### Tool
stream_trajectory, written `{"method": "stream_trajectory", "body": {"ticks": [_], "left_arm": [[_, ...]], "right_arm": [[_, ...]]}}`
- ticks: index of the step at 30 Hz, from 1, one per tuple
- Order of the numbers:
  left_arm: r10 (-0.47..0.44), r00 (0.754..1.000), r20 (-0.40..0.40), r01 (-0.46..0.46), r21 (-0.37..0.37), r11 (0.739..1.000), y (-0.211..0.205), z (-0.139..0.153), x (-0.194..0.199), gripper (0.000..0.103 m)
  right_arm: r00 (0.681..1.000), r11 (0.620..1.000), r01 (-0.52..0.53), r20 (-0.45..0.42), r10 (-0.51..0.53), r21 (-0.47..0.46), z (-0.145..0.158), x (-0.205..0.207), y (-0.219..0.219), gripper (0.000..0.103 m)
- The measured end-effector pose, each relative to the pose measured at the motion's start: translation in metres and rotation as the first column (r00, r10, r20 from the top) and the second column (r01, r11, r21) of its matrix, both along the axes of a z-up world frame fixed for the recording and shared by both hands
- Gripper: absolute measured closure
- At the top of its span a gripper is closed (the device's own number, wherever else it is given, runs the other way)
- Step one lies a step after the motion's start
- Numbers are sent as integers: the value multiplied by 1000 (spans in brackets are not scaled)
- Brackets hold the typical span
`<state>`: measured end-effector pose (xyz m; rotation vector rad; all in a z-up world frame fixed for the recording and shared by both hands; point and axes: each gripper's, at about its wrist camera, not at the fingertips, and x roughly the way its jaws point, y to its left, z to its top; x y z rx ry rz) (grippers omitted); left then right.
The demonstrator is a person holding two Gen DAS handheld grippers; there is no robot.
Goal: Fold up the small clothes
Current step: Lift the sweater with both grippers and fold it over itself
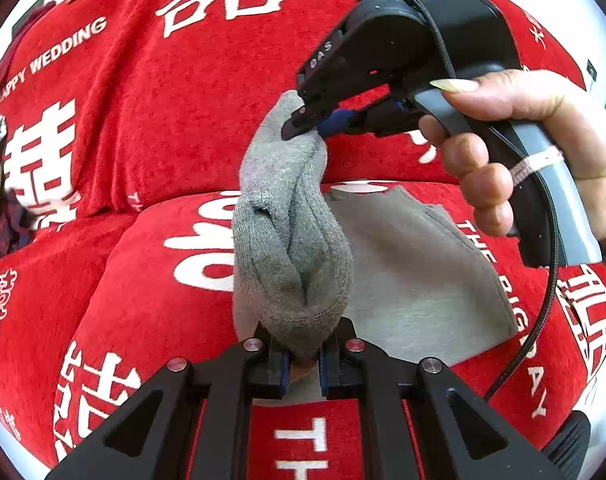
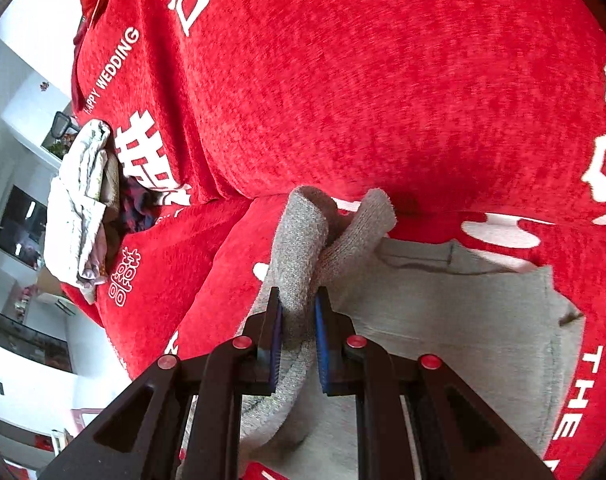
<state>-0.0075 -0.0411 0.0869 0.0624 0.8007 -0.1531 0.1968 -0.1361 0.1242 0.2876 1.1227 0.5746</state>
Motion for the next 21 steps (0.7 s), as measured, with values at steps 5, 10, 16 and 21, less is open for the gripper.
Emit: {"method": "stream_trajectory", "body": {"ticks": [5,10,16,21], "left_arm": [[-32,1000,1,32,37,999,-27,2,0,92],[-67,998,-15,67,50,996,-55,1,1,92],[-113,993,-29,115,82,990,-89,-4,2,92],[-140,989,-42,144,110,983,-110,-9,3,92]], "right_arm": [[1000,1000,-2,6,2,15,3,-1,-24,88],[1000,1000,-11,19,10,18,5,-3,-49,88],[999,999,-32,36,32,8,6,-6,-78,88],[999,999,-32,44,32,8,3,-11,-105,88]]}}
